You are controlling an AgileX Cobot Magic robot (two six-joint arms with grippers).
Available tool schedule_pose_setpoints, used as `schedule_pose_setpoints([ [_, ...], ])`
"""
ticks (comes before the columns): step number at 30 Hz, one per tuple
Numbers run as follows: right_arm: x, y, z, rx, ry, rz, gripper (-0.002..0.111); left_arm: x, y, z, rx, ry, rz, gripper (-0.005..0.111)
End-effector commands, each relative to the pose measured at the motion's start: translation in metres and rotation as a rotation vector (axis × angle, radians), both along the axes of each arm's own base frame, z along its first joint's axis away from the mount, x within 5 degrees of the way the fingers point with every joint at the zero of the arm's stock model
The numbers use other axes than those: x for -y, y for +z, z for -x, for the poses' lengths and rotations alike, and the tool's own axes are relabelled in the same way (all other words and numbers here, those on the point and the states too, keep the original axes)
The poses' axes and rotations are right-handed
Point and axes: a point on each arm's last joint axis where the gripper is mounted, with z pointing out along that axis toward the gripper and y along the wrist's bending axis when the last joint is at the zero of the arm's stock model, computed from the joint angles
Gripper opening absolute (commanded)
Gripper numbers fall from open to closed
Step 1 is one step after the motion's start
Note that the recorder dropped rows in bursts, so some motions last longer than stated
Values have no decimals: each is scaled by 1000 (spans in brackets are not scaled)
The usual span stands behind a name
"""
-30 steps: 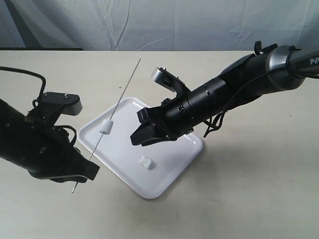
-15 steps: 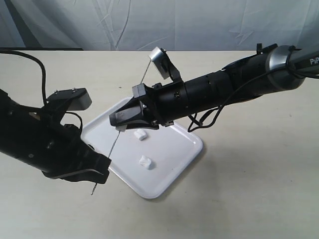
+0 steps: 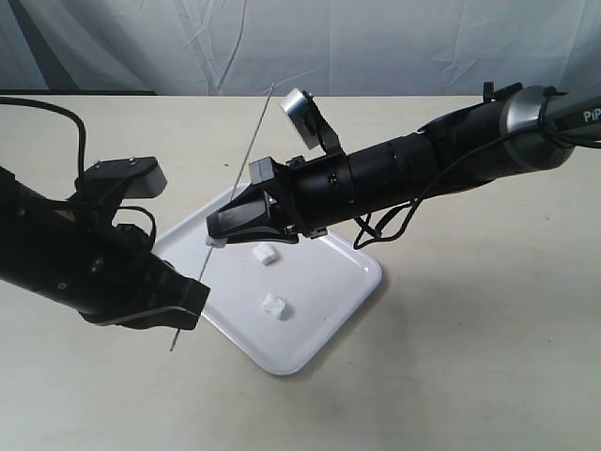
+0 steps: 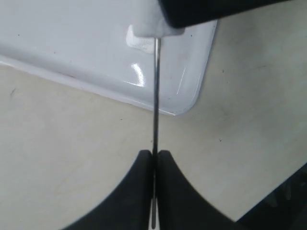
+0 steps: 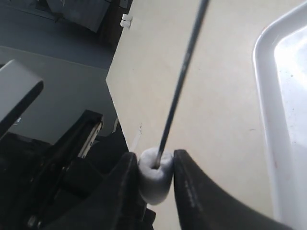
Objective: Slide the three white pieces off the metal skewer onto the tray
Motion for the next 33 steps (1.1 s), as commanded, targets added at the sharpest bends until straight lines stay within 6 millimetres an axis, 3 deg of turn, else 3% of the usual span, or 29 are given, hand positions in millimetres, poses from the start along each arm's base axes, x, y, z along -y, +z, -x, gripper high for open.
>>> schedule_pose_setpoints([
  [1, 1, 1, 0, 8, 0, -6, 26, 1, 1, -2, 16, 8, 1, 0],
  [11, 1, -1, 0, 5, -8, 11, 24, 2, 2, -3, 20, 13, 10, 0],
  [16, 1, -1, -1, 8, -14, 18, 8, 2, 2, -3, 26, 14, 10, 0],
  [22, 1, 1, -4, -8, -51, -6, 17, 1, 0, -1, 12, -1, -2, 0],
  [33, 2, 11, -13, 14, -165, -10, 16, -8, -21, 21, -126, -56, -63, 0],
])
